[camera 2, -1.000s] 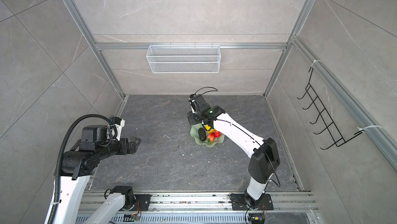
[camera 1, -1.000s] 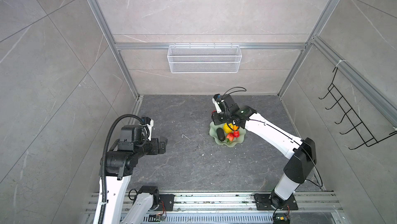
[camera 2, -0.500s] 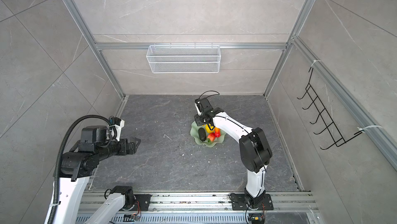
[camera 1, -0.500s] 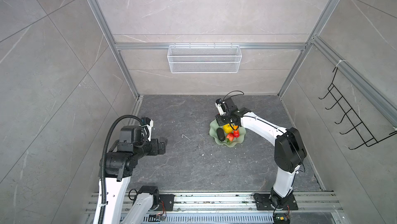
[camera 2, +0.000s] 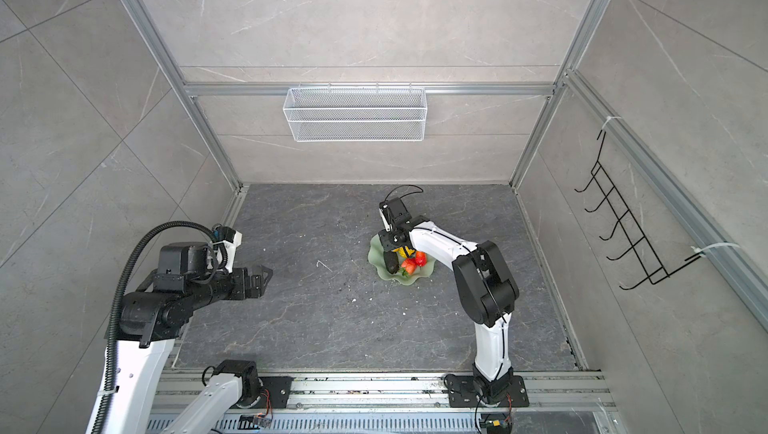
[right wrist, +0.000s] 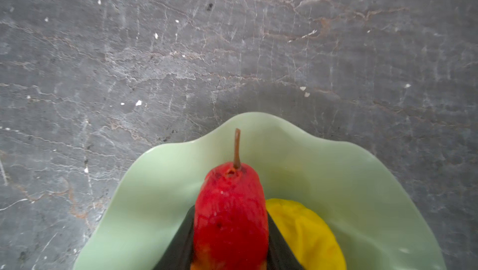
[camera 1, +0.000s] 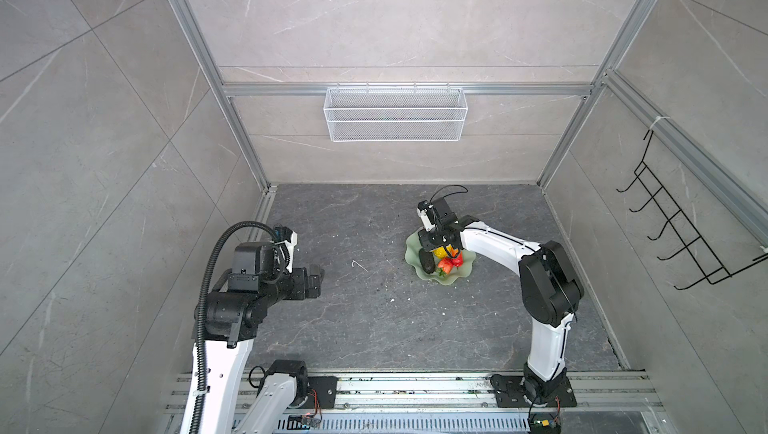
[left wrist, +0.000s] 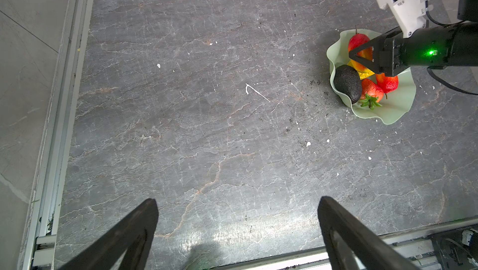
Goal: Arrange fruit in a fruit bowl
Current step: Place the fruit in the fruit bowl.
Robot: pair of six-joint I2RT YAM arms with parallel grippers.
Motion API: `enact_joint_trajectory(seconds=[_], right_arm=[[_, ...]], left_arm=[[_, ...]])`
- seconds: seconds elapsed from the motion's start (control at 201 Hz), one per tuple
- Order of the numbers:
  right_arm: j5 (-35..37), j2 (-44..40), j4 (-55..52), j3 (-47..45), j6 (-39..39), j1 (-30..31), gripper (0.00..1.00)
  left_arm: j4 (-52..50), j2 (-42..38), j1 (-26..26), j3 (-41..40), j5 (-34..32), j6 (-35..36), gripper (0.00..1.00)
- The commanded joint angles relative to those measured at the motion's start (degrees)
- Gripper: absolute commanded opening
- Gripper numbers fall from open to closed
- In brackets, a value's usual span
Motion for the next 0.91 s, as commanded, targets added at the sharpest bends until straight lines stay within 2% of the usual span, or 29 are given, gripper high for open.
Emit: enact_joint_trajectory(seconds=[0.0,0.07,0.299,0.399,0.508,0.593,0.673,0.807,0.902], right_arm=[[0.30,1.06,1.30,-0.37,-0.31,-0.26,0.39],[0.06,1.10,1.21,-0.49,-0.20,-0.26,0.43],[-0.05,-2.87,-0.29,-0.87,-0.16,-0.25,0.67],[-0.05,-7.20,-2.45,-0.58,-0.56,-0.27,0.72],[-0.22,-14.31,-5.28,-0.82,-1.13,-0.27,0.83],[-0.08,-20.96,-7.12,-2.25,-1.73,-0.25,0.99],[0.65,-28.80,-8.59,-5.15,-2.01,-0.80,1.00],[0.56,-42.90,-7.67,-13.79,0.26,-6.27,1.00],[-1.53,-51.69,-3.48,-22.69,2.58,-12.45,1.00]], left_arm=[[0.18,0.17,0.07,0.83,0.41,0.85,1.00],[0.09,0.02,0.07,0.75,0.36,0.86,1.00],[0.02,0.31,0.07,1.16,0.18,0.77,1.00],[-0.18,0.55,0.07,1.75,0.18,0.85,1.00],[-0.37,0.61,0.05,2.29,0.01,0.89,1.00],[-0.36,0.40,0.07,2.50,0.08,0.79,1.00],[0.27,-0.04,0.07,2.60,0.47,0.37,1.00],[6.65,-2.20,0.07,0.29,0.53,-1.76,1.00],[15.39,-3.59,0.07,-4.64,-6.78,-5.63,1.00]])
